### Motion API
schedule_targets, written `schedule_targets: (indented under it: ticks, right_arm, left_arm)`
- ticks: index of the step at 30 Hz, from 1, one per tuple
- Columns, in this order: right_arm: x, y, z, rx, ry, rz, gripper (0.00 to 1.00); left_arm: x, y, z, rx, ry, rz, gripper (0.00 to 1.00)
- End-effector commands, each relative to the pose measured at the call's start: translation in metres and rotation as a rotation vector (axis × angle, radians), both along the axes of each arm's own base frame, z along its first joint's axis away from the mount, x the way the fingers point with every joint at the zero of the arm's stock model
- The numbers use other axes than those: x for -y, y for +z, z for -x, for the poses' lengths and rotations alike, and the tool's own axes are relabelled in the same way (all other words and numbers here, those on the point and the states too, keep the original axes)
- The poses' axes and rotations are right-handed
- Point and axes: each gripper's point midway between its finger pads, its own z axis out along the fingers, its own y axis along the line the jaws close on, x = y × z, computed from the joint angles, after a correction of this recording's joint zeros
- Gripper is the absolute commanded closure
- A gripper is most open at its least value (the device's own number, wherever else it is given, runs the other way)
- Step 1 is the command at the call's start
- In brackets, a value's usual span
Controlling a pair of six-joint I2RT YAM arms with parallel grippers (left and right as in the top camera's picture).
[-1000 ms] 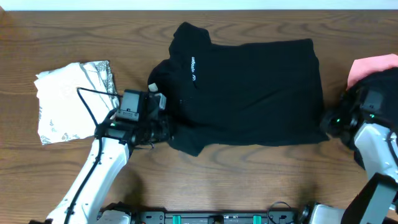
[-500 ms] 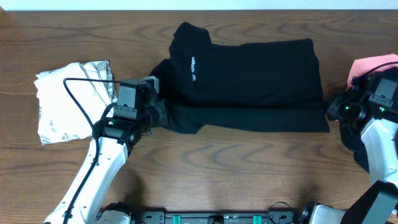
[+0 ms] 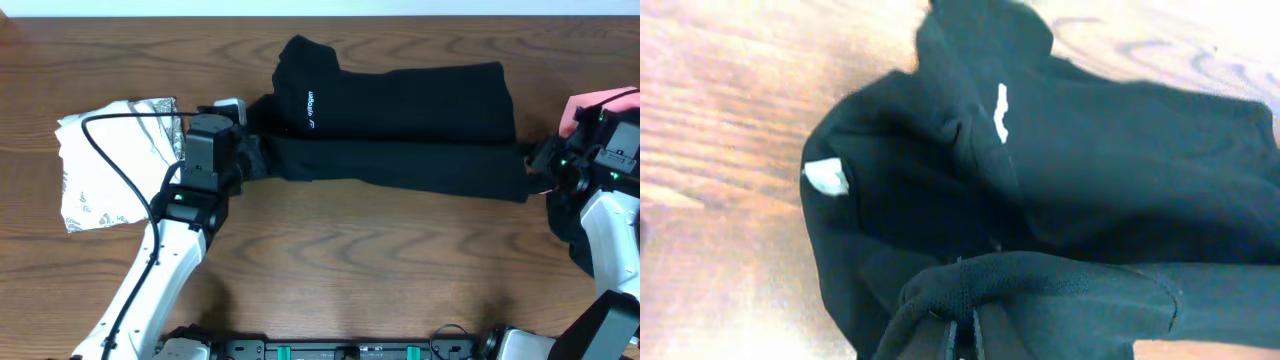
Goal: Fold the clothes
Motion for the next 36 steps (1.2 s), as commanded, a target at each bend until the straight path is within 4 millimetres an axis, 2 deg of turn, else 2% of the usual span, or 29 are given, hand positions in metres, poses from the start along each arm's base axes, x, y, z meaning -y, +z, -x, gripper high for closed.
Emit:
schedule_targets:
  ticks: [1, 9, 14, 22, 28, 30, 34, 35, 36]
  right_arm:
    - [-0.005, 0.014, -0.012, 0.054, 0.025, 0.012, 0.99]
    - [-0.022, 0.013, -0.035, 0.104, 0.083, 0.029, 0.99]
    - [-0.021, 0.001, -0.047, 0.107, 0.081, 0.047, 0.98]
    - [0.002, -0.026, -0.054, 0.058, -0.002, 0.122, 0.99]
    - [0.008, -0.045, -0.059, 0.037, -0.017, 0.132, 0.99]
    - [0.013, -0.056, -0.056, 0.005, -0.050, 0.138, 0.99]
    - [0.015, -0.075, -0.053, -0.042, -0.065, 0.135, 0.96]
    - [0.016, -0.079, -0.052, -0.049, -0.066, 0.133, 0.95]
    - [0.017, -0.081, -0.052, -0.055, -0.070, 0.133, 0.94]
  left_arm:
    - [-0.006, 0.006, -0.014, 0.030, 0.034, -0.019, 0.94]
    - [0.000, 0.003, -0.039, 0.093, 0.034, -0.005, 0.94]
    - [0.003, -0.002, -0.056, 0.129, 0.035, 0.004, 0.94]
    - [0.006, -0.037, -0.070, 0.086, 0.035, -0.007, 0.94]
    - [0.006, -0.073, -0.071, 0.014, 0.034, -0.024, 0.94]
    - [0.002, -0.084, -0.071, -0.009, 0.052, -0.045, 0.94]
    - [-0.007, -0.093, -0.072, -0.022, 0.088, -0.088, 0.94]
    - [-0.007, -0.094, -0.073, -0.021, 0.087, -0.092, 0.88]
    - [-0.009, -0.094, -0.073, -0.021, 0.088, -0.093, 0.69]
